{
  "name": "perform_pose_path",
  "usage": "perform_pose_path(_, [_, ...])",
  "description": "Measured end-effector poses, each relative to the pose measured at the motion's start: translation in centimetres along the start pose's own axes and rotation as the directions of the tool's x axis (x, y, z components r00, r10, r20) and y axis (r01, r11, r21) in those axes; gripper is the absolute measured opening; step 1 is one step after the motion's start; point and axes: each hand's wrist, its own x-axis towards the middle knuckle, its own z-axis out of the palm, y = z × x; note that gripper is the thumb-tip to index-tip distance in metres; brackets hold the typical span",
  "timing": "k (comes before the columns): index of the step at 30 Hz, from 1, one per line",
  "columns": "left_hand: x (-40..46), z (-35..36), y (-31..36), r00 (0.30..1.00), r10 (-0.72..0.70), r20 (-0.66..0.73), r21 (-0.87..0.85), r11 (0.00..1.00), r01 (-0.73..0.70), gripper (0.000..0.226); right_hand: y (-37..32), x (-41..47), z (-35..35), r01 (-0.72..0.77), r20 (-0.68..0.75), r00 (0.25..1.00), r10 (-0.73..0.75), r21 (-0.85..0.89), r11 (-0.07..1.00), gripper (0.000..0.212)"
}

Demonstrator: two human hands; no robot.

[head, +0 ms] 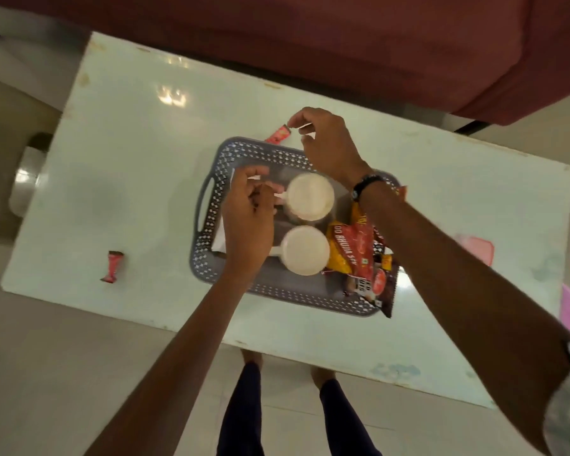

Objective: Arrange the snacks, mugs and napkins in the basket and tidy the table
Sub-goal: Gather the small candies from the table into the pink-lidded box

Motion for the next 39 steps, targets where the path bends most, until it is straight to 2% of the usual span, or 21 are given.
perform_pose_path(3, [2.2, -2.2, -1.0, 1.000, -0.015, 0.008, 0.008, 1.000, 0.015, 0.014, 0.8, 3.9, 2.3, 0.001, 0.101, 0.995, 0.019, -0.186, 0.983, 0.037])
perform_pose_path(6, [3.9, -3.9, -1.8, 1.000, -0.006, 0.004, 0.001, 1.000, 0.006, 0.017, 1.6, 6.6, 4.0, 0.003, 0.170, 0.984, 0.049, -0.296, 0.955, 0.035])
perform_pose_path(12, [6.2, -6.1, -2.8, 0.999, -0.048, 0.006, -0.033, 0.998, 0.048, 0.015, 1.5, 9.3, 6.1, 0.023, 0.256, 0.962, 0.098, -0.431, 0.902, 0.020])
perform_pose_path(17, [6.6, -8.8, -4.8, 0.998, -0.069, -0.002, -0.023, 0.997, 0.069, 0.017, 0.9, 9.9, 6.8, -0.022, 0.265, 0.949, 0.173, -0.489, 0.872, 0.027])
perform_pose_path(20, [5.8, -11.4, -7.1, 0.993, -0.101, -0.061, -0.003, 0.995, 0.101, 0.017, -1.2, 9.4, 7.4, -0.028, 0.159, 0.982, 0.098, -0.394, 0.919, 0.028])
perform_pose_path(22, [4.9, -13.3, -9.2, 0.985, -0.100, -0.143, 0.070, 0.991, 0.111, 0.016, -4.1, 7.9, 8.4, -0.013, 0.059, 0.998, 0.027, -0.226, 0.974, 0.026])
perform_pose_path(24, [3.7, -15.3, -11.9, 0.969, -0.097, -0.227, 0.176, 0.974, 0.139, 0.016, -7.4, 5.7, 10.3, 0.005, 0.038, 0.999, -0.003, -0.051, 0.999, 0.026])
perform_pose_path(28, [1.4, -19.2, -16.1, 0.944, -0.140, -0.299, 0.402, 0.879, 0.258, 0.022, -12.0, 0.5, 15.6, -0.024, 0.219, 0.976, -0.014, 0.169, 0.985, 0.028])
perform_pose_path(31, [0.3, -20.6, -17.6, 0.927, -0.186, -0.327, 0.502, 0.796, 0.337, 0.030, -13.1, -2.6, 18.6, -0.086, 0.325, 0.946, 0.005, 0.236, 0.968, 0.030])
perform_pose_path(36, [0.2, -20.5, -17.6, 0.935, -0.220, -0.280, 0.448, 0.831, 0.330, 0.018, -13.6, -6.1, 20.3, -0.186, 0.383, 0.922, 0.061, 0.297, 0.937, 0.029])
perform_pose_path(39, [0.8, -19.4, -15.5, 0.909, -0.300, -0.290, 0.248, 0.894, 0.374, 0.013, -13.5, -7.8, 19.7, -0.207, 0.390, 0.918, 0.071, 0.318, 0.925, 0.025])
